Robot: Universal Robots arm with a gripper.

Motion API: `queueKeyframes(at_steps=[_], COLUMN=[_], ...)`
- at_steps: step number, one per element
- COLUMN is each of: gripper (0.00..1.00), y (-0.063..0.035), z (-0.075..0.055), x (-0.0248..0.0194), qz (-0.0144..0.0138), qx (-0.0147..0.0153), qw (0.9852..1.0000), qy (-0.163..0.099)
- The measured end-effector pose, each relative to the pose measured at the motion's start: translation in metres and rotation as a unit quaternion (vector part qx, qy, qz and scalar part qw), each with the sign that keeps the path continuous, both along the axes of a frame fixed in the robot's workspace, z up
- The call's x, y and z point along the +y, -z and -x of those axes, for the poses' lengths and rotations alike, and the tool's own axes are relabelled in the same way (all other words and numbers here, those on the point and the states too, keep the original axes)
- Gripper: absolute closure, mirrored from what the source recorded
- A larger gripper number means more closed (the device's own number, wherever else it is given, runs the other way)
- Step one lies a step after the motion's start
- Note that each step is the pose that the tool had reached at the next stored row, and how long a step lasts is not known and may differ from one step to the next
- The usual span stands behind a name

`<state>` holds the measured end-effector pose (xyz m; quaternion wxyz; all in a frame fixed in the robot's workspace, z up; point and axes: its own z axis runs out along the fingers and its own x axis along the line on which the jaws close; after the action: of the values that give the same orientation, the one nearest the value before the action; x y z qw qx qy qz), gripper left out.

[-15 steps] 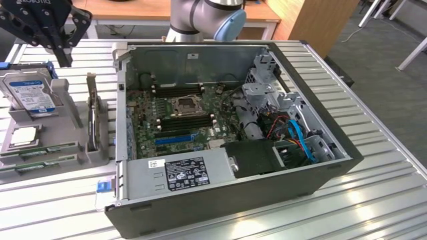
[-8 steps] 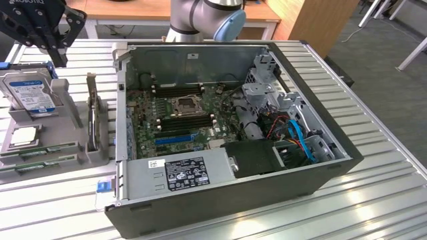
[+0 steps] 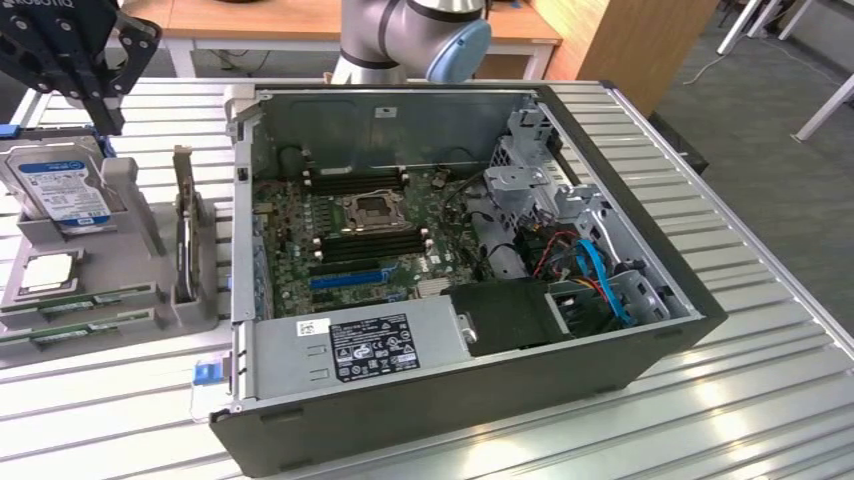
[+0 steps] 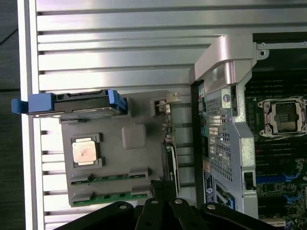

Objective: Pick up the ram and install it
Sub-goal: 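Reach for the ram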

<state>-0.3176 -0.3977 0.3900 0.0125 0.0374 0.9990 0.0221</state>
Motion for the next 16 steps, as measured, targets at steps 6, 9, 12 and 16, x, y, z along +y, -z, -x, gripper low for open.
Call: queueKeyframes(at_steps=[6,9,12,16], gripper=[0.90,0.90,0.90,0.90], y=[0.0002,0.0003,0.0004,0.0006], z=[0.006,0.009,0.014,0.019], x=[0.0000,0.0000,0.0000,0.0000], qz=[0.0000,0.0000,0.0000,0.0000], qx=[0.0000,0.0000,0.0000,0.0000], qw=[1.0000,1.0000,1.0000,1.0000], qy=[0.000,0.000,0.000,0.000])
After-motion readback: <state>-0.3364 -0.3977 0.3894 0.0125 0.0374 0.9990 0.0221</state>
